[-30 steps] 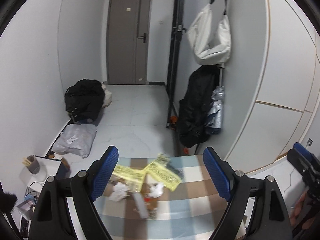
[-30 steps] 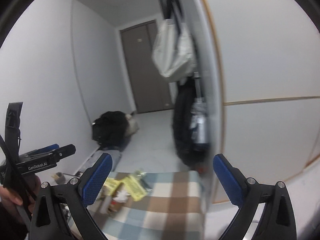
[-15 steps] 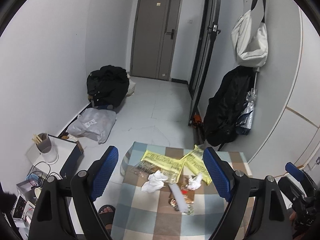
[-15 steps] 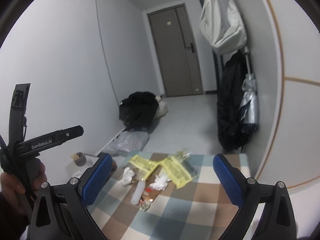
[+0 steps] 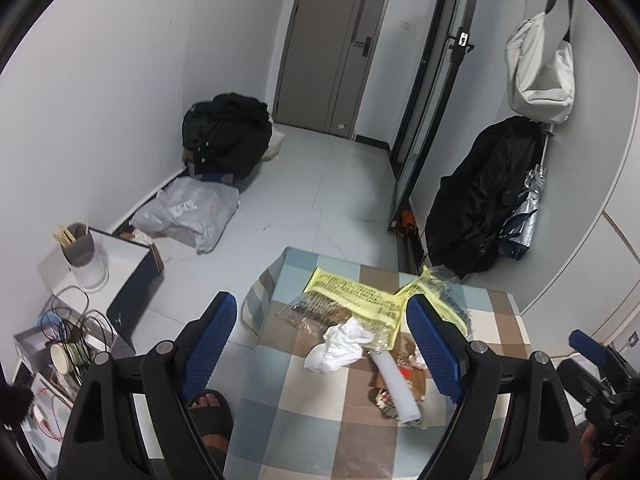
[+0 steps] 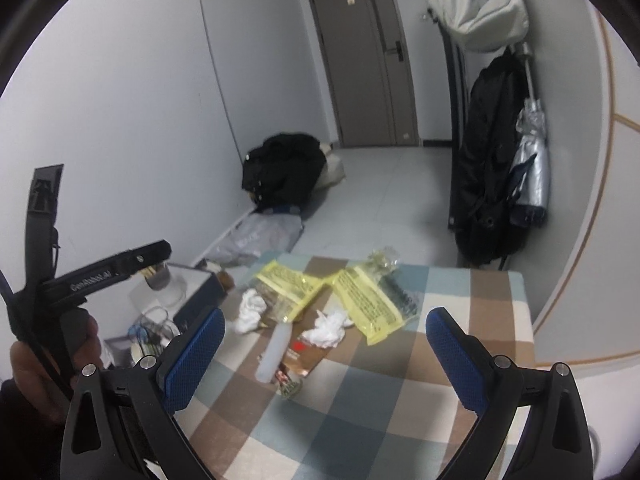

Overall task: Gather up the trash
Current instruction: 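Lower the right gripper onto the crumpled white tissue and close it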

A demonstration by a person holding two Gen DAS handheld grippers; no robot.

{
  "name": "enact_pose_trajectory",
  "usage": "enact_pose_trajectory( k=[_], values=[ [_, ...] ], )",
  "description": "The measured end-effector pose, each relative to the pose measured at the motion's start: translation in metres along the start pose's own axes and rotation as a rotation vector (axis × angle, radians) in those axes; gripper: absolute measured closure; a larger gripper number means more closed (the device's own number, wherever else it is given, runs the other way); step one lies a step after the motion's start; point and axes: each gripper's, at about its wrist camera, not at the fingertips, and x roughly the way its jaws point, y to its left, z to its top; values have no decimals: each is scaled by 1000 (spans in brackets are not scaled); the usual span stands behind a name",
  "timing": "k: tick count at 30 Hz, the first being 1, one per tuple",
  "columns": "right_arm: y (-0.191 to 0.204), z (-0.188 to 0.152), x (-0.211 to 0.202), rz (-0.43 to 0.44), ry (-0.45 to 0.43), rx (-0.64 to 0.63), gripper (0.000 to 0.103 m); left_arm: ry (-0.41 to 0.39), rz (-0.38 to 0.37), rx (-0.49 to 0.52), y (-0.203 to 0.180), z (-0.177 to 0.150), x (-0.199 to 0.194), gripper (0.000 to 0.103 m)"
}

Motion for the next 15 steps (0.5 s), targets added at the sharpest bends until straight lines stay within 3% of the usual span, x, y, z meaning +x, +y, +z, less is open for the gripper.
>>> enact_pose_trajectory(
  k=[9, 15],
  values=[
    [1, -7, 74, -18, 155, -46, 2, 169, -59, -38, 22, -3, 32, 18],
    [-1, -13, 119, -6, 241, -51, 9, 193, -51, -90, 37, 4, 42, 18]
  ],
)
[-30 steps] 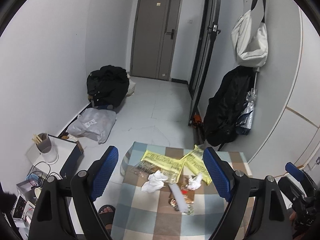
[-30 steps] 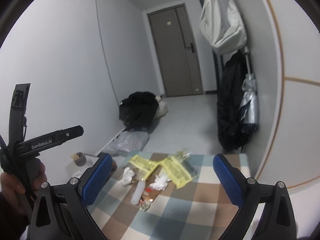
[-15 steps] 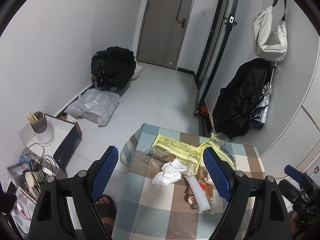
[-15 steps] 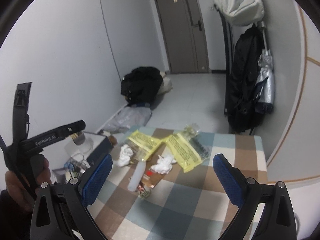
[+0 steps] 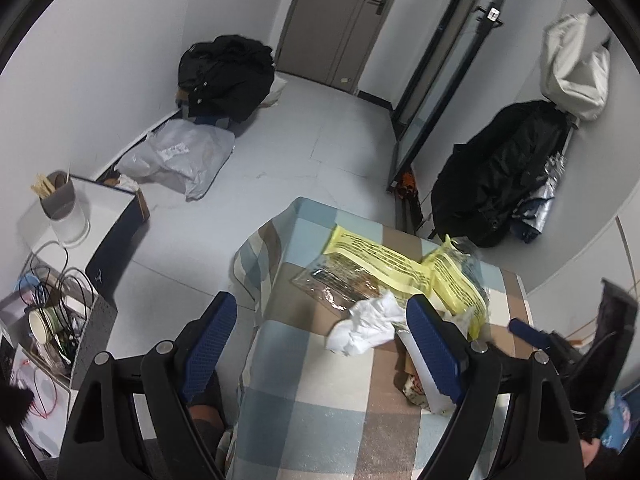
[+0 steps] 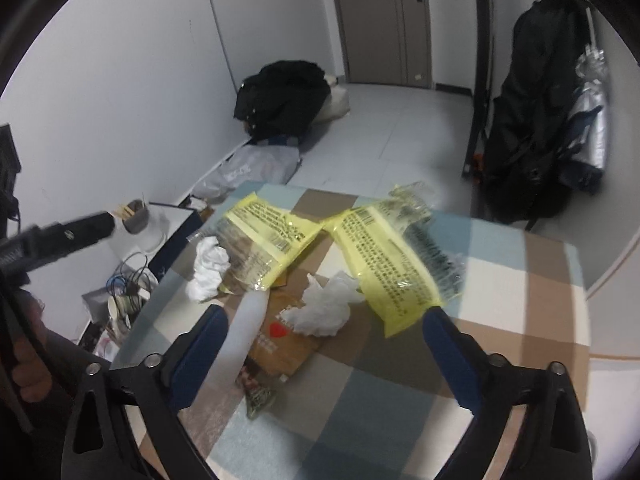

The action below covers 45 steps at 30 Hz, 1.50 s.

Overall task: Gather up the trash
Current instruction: 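Lower the right gripper onto the crumpled white tissue and close it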

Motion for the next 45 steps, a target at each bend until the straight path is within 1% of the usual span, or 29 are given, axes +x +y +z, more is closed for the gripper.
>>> enact_pose_trajectory(
  k=[3, 4, 5, 7, 9, 11, 13, 15, 17, 20, 24, 27, 29, 33, 35, 37, 41, 45],
  values=[
    [2, 2, 17, -3, 24, -5, 13, 29, -19, -35, 7, 3, 5, 18],
    [3, 3, 22, -5, 29, -8, 17, 43, -29, -43, 8, 3, 8, 18],
    [3, 4, 26, -8, 30, -9, 20, 55, -36, -51, 9, 4, 10, 18],
    [4, 5, 30, -9, 33, -5, 21, 74, -43, -52, 10, 5, 14, 18],
    [5, 4, 35, -10, 33, -11, 26, 79, -39, -46, 9, 6, 16, 18],
    [8, 1, 39, -21, 39, -25, 36, 80, -27, -44, 9, 6, 17, 18],
    [9, 0, 44, -20, 50, -34, 40, 85, -26, -50, 13, 7, 19, 18],
    [11, -2, 47, -22, 59, -49, 48, 92, -24, -56, 14, 6, 20, 18],
    [13, -4, 51, -34, 74, -72, 62, 97, -20, -54, 15, 6, 22, 18],
    [13, -7, 54, -35, 92, -82, 69, 105, -16, -53, 15, 5, 24, 18],
    [14, -10, 52, -42, 89, -90, 75, 116, -6, -46, 14, 4, 28, 18],
    [12, -10, 49, -36, 87, -77, 77, 136, -16, -48, 15, 4, 36, 18],
    [10, -10, 47, -57, 82, -77, 78, 148, -27, -43, 14, 3, 39, 18],
    [4, -9, 35, -39, 63, -55, 78, 159, -68, -31, 9, 1, 40, 18],
    [3, -9, 27, -44, 50, -65, 78, 182, -128, -42, 8, 0, 41, 18],
    [0, -11, 19, -38, 45, -60, 78, 188, -152, -52, 6, -1, 42, 18],
    [-6, -18, 6, -40, 49, -53, 78, 211, -142, -38, -3, -3, 50, 18],
    [-12, -24, -8, -42, 37, -54, 78, 236, -106, -3, -17, -5, 62, 18]
  ],
)
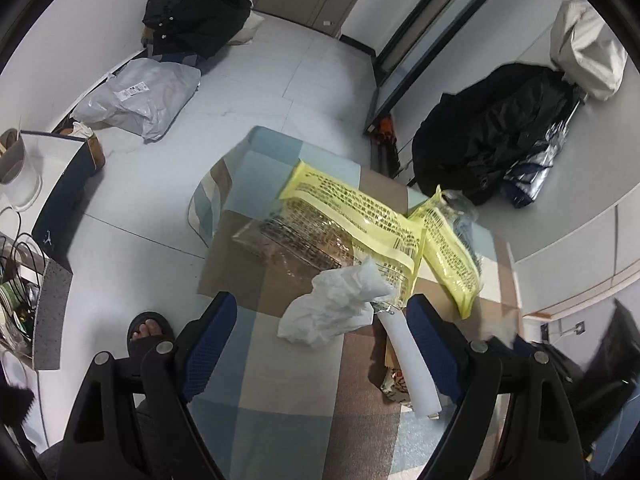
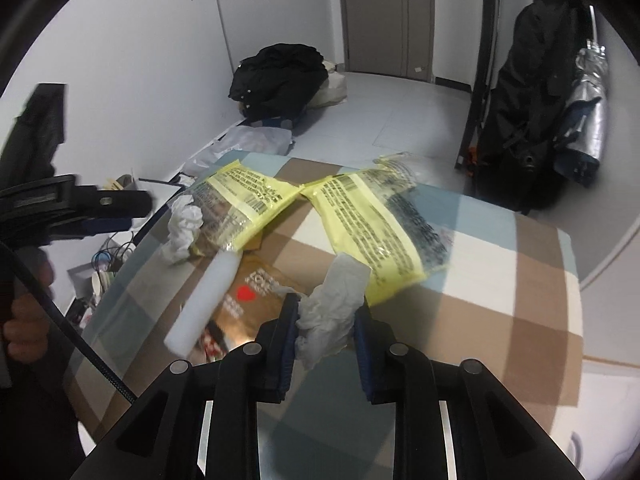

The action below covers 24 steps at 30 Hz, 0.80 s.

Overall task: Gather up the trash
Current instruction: 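Lower the right gripper onto the crumpled white tissue and close it, then lift the tissue with the right gripper and carry it toward the bin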

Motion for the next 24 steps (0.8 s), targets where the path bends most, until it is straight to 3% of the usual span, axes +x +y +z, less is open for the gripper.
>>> enact_pose_trajectory(
  k=[8, 13, 21, 24],
  values=[
    [-10, -12, -18, -14, -8, -16, 78, 27, 58, 46, -11, -2, 12, 19],
    [-9, -18, -23, -44, -20, -48, 78, 34, 64, 42, -12, 0, 14, 25],
    [-13, -26, -24, -39, -13, -42, 78, 88, 85, 29, -9, -2, 27, 65],
    [-14, -26, -24, -39, -13, -35, 78, 89, 86, 33, -10, -2, 26, 72]
  ],
)
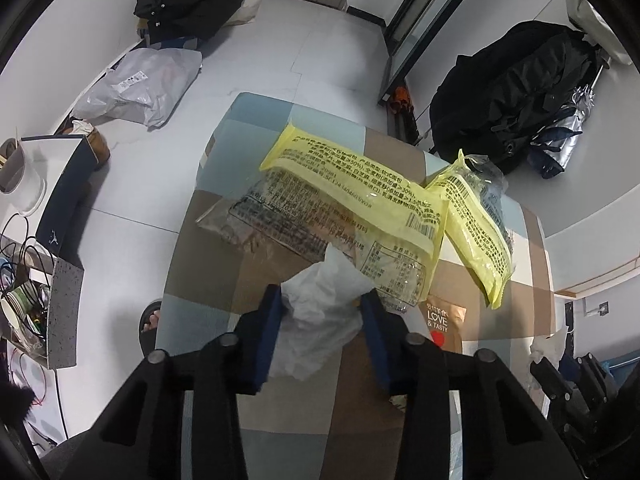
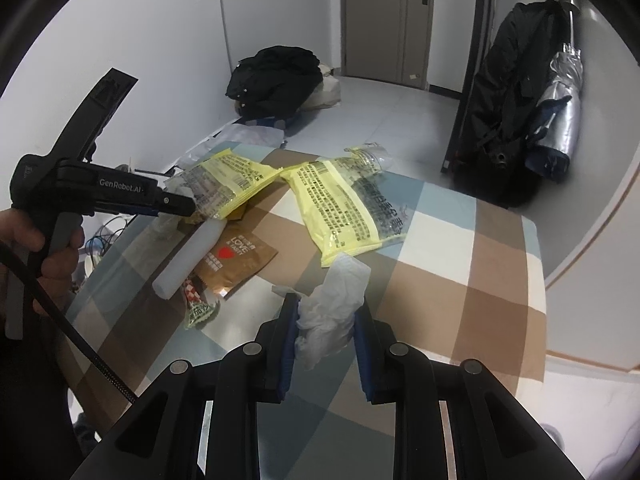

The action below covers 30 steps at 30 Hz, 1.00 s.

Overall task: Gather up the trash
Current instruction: 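Lift the tissue with the right gripper and carry it toward the bin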

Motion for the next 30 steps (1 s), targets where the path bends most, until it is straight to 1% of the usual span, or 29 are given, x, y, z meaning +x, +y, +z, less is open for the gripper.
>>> enact_pose_trajectory(
  k=[4, 5, 8, 18, 30],
  values=[
    [1, 0, -3, 1, -7, 1, 78, 7, 14, 24, -3, -3, -1, 81],
    [1, 0, -4, 0, -8, 0, 78, 10, 20, 30, -4, -3, -1, 82],
    [3, -1, -8, 1, -6, 6, 78, 12, 5, 38, -4, -5, -3, 85],
    [10, 0, -25, -9, -21, 4, 78, -25, -22, 52, -6, -10, -17, 86],
    [27, 3, -50, -3, -48, 17, 78, -103, -39, 89, -8, -22, -42, 86]
  ],
)
